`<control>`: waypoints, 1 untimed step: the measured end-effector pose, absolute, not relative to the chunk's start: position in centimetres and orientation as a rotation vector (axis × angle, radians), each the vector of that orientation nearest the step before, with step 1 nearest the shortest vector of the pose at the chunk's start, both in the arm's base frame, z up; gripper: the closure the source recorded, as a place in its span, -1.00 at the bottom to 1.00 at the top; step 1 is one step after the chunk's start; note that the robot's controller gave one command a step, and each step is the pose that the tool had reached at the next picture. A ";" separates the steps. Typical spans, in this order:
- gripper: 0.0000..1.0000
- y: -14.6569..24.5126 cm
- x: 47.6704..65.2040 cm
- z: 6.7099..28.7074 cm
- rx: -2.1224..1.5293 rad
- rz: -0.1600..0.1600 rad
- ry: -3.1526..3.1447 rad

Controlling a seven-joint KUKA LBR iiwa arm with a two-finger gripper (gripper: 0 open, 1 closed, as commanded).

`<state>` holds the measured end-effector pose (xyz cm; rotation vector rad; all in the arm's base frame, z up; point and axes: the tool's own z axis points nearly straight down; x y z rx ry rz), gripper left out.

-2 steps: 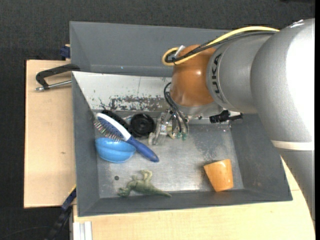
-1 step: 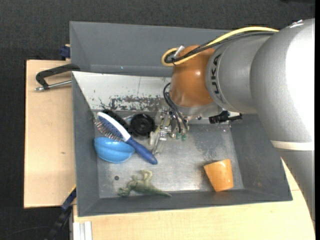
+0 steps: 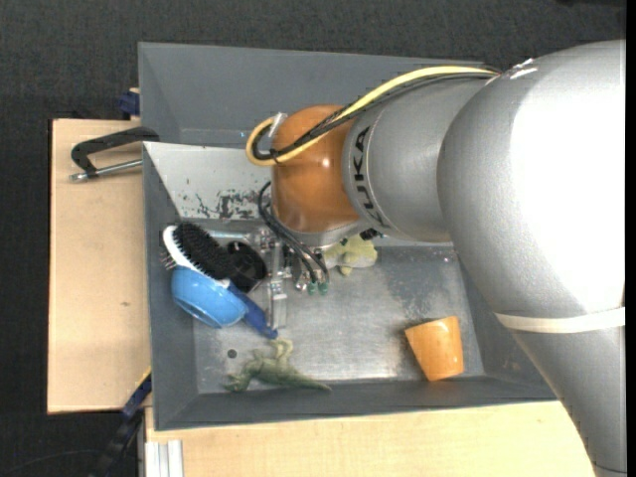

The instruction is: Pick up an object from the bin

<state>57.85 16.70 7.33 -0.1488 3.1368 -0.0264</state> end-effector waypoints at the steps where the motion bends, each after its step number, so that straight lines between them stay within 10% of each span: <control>1: 1.00 16.5 57.8 7.5 -0.145 -0.030 3.143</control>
Offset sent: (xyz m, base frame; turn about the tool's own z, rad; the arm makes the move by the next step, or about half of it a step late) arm 0.0000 0.0000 0.0000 0.0000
